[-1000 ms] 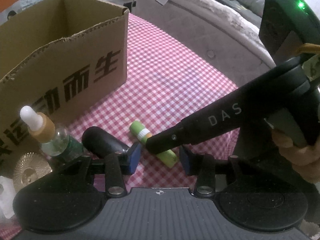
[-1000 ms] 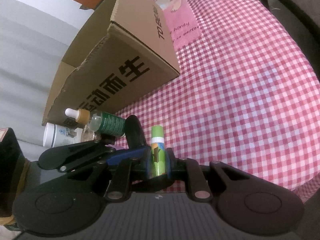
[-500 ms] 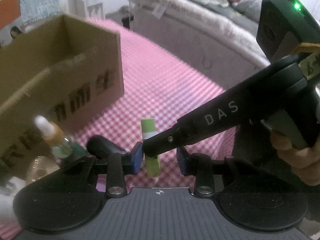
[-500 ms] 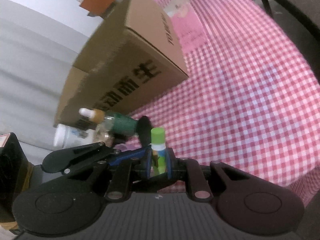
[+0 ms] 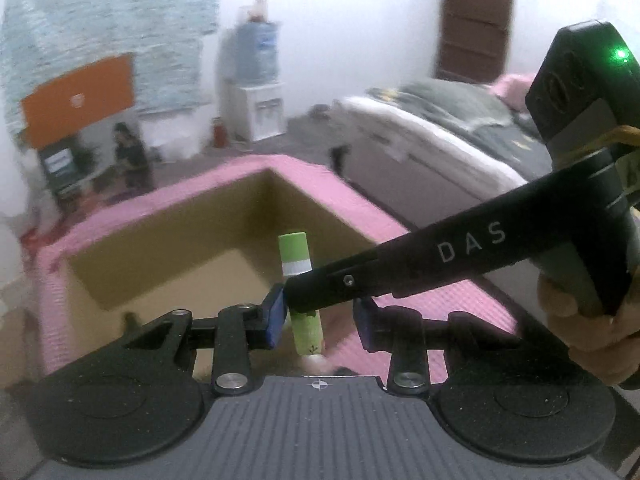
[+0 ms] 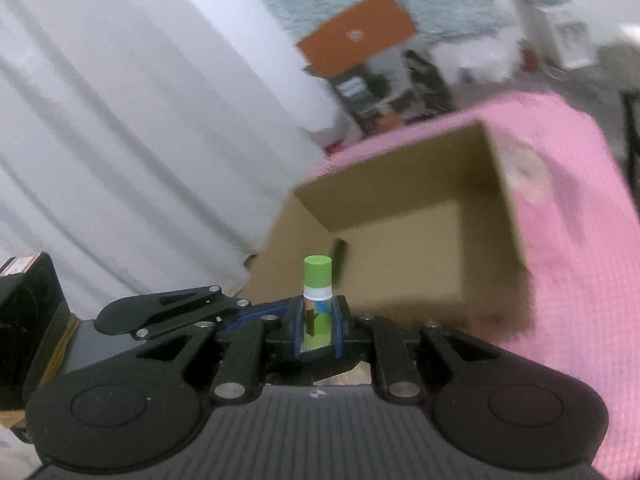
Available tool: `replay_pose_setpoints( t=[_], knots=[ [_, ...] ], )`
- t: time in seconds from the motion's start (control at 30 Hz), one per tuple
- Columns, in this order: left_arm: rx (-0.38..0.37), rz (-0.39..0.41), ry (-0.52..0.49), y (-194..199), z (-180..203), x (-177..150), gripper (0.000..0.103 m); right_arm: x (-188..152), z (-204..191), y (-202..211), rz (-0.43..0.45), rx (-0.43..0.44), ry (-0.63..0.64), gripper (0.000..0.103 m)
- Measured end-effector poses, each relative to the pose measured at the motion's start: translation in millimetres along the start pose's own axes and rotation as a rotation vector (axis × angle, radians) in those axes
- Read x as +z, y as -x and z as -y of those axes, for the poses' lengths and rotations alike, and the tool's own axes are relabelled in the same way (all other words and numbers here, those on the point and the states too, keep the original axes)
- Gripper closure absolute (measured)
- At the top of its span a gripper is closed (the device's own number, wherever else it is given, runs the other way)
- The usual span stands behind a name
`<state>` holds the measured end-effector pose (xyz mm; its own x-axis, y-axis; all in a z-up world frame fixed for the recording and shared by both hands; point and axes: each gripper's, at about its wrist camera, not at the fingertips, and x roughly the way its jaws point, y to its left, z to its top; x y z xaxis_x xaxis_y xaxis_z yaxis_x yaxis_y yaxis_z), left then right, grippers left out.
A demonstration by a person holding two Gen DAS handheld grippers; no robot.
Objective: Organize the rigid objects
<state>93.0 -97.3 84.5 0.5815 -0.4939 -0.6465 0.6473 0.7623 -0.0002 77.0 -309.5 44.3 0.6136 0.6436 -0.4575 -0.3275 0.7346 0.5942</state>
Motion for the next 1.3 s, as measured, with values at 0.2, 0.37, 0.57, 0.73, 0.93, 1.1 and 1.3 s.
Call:
replay_pose_setpoints(
  t=[0.2, 0.37, 0.57, 0.73, 0.93, 1.1, 1.3],
  knots=[
    [0.059, -0.111, 0.118, -47, -68, 20, 0.068, 59, -2, -82, -0.138, 0.073, 0.004, 0.087],
    [0.082, -0.232, 0.196, -105, -120, 24, 0.068, 88, 16, -159, -0.289, 0.057, -0.048, 0.087],
    [0.116, -0.327, 0.258, -132, -156, 9, 0.066, 105, 34, -236, -0.435, -0.008, -0.033, 0.087],
    [0.13, -0.298, 0.267, -115, -159, 6, 0.065, 104, 37, -287, -0.518, -0.098, 0.032, 0.087],
    [0.161, -0.225, 0.237, -86, -152, 10, 0.063, 111, 31, -305, -0.506, -0.14, 0.059, 0.083],
    [0.176, -0.136, 0.227, -49, -138, 10, 0.061, 121, 14, -262, -0.406, -0.097, 0.055, 0.08],
    [0.153, -0.031, 0.181, -6, -107, 3, 0.049, 104, -6, -144, -0.242, 0.015, 0.045, 0.047]
  ],
)
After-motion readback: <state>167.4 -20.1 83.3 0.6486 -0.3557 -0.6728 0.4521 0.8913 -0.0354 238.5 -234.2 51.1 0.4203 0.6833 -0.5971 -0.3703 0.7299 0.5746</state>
